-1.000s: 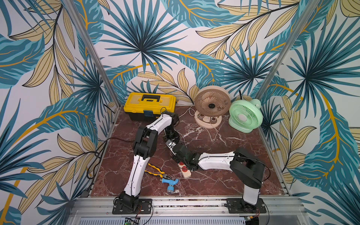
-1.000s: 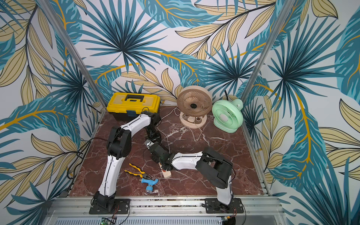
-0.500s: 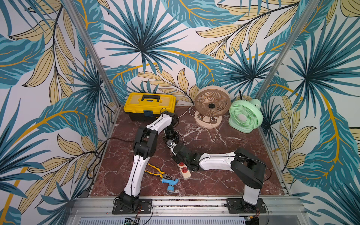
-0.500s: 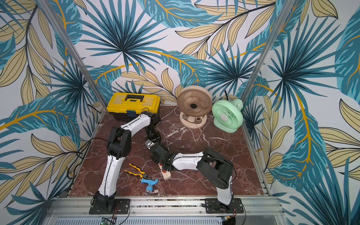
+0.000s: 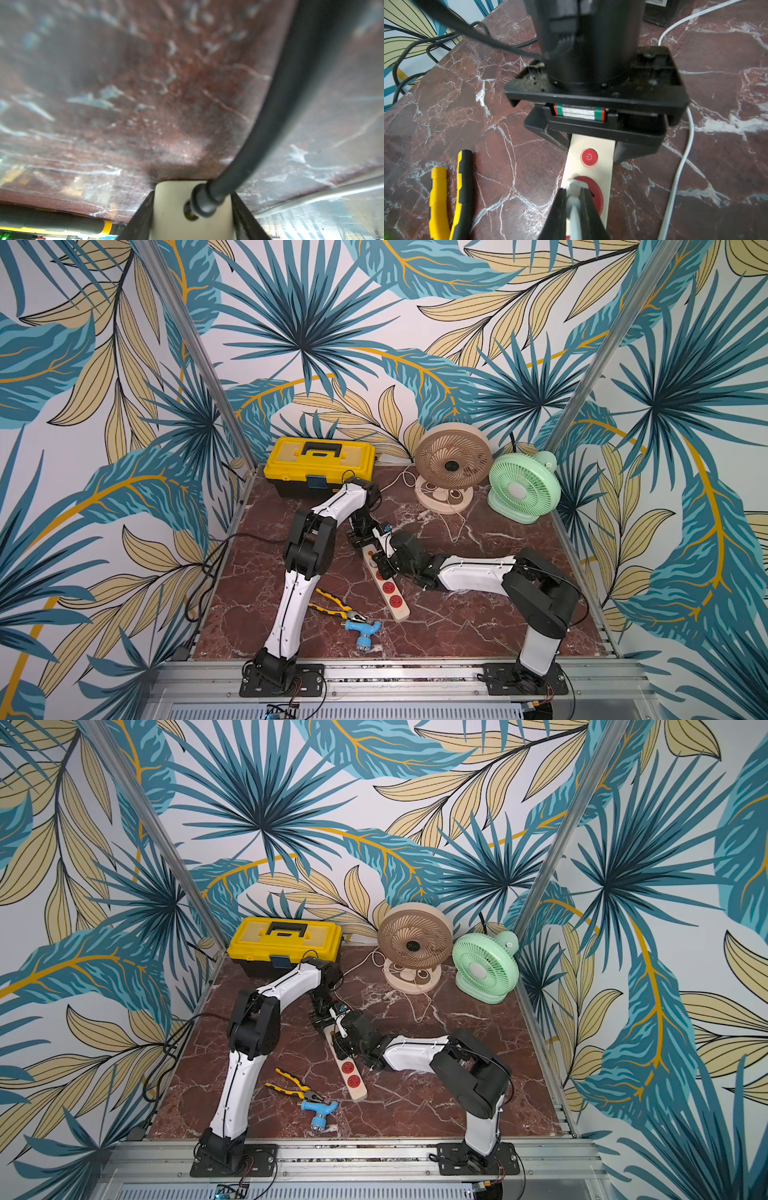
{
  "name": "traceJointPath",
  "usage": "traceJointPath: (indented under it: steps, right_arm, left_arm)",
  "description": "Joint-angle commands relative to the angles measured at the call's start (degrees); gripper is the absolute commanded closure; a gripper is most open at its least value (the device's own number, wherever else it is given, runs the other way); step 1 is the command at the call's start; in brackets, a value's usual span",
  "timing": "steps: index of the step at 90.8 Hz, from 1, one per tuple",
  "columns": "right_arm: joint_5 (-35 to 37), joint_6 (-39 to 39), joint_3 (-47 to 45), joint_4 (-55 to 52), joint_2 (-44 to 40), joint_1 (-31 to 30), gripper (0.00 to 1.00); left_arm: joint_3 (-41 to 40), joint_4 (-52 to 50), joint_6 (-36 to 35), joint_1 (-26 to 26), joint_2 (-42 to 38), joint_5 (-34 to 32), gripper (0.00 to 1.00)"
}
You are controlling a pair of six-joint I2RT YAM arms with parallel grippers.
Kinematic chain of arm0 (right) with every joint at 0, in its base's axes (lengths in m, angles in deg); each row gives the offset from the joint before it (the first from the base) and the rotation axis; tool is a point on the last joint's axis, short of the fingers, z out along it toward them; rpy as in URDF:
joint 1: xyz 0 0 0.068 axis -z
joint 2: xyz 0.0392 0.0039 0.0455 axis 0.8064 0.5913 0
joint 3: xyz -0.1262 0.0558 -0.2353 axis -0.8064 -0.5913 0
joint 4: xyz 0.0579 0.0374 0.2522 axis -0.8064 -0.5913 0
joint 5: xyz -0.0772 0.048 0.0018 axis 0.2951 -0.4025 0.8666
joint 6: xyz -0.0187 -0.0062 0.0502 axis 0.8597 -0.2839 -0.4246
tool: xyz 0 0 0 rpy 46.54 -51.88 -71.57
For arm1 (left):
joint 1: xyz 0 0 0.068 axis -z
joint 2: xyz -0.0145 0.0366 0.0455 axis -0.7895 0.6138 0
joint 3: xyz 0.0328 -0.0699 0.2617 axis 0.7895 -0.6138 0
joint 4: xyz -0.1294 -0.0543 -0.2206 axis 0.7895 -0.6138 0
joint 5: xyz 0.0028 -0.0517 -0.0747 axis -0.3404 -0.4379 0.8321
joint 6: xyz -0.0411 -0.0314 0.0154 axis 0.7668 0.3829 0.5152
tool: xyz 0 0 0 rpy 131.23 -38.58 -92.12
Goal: Unplug the desk fan from the power strip
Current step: Remove the plug from the socket.
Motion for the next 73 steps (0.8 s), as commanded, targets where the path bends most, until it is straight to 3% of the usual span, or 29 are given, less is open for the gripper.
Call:
traceJointPath:
  steps: [1,13,55,73]
  right_arm:
    - [3.05,-1.22,-0.14,-1.55,-1.19,2.28,1.00]
    - [3.84,3.37,0.73,-2.20,-1.47,0.68,1.00]
    - [17.88,25.98,9.33,-8.32,2.21,-12.71,1.00]
    - [21.39,29.09,10.70,-9.08,3.32,-14.64,1.00]
  left_arm:
    - [-4.22,2.56,-1.32,-1.27,8.66,-12.33,1.00]
    - [-4.22,2.63,-1.31,-1.30,8.56,-12.25,1.00]
    - [-4.37,2.70,-1.22,-1.26,8.52,-12.31,1.00]
    - [-4.33,2.82,-1.22,-1.31,8.44,-12.29,1.00]
